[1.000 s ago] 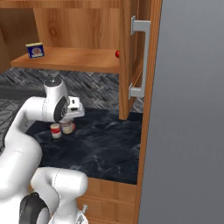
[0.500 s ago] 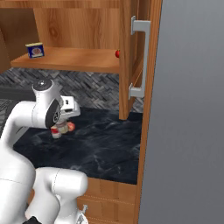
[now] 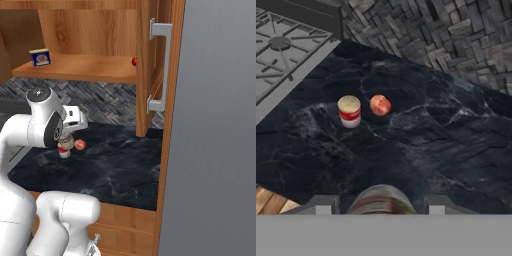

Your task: Pick the cans from the counter and place them in their designated side in the cabinet.

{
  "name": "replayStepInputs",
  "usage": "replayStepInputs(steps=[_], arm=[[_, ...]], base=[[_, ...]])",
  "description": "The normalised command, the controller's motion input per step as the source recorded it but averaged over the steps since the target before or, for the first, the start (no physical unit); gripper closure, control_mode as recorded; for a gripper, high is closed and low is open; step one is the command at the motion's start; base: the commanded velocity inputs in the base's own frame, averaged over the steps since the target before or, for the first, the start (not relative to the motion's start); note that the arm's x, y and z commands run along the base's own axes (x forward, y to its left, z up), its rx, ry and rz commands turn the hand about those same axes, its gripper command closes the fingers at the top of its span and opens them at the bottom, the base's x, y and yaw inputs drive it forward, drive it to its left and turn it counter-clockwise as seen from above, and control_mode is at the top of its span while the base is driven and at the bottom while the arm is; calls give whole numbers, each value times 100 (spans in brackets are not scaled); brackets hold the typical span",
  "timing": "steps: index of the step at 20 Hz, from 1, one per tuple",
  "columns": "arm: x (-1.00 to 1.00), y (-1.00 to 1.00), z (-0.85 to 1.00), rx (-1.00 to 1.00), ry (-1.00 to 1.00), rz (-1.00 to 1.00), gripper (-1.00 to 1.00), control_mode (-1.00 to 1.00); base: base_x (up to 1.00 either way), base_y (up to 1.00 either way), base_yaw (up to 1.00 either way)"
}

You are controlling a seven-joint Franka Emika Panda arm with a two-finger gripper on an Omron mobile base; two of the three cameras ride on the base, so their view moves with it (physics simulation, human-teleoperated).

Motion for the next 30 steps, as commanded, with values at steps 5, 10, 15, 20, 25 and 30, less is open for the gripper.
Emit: replayStepInputs(steps=[5, 10, 15, 20, 25, 30], arm=[[-21, 0, 39, 0, 0, 2, 100, -100], [-11, 0, 39, 1, 0, 2, 100, -100], [-12, 0, 37, 1, -2, 2, 100, -100], [-11, 0, 37, 0, -5, 2, 100, -100], [-14, 0, 38, 0, -7, 2, 100, -100], [-18, 0, 30, 0, -10, 3, 100, -100]], base=[[0, 0, 0], [0, 0, 0], [0, 0, 0], [0, 0, 0], [0, 0, 0], [0, 0, 0]])
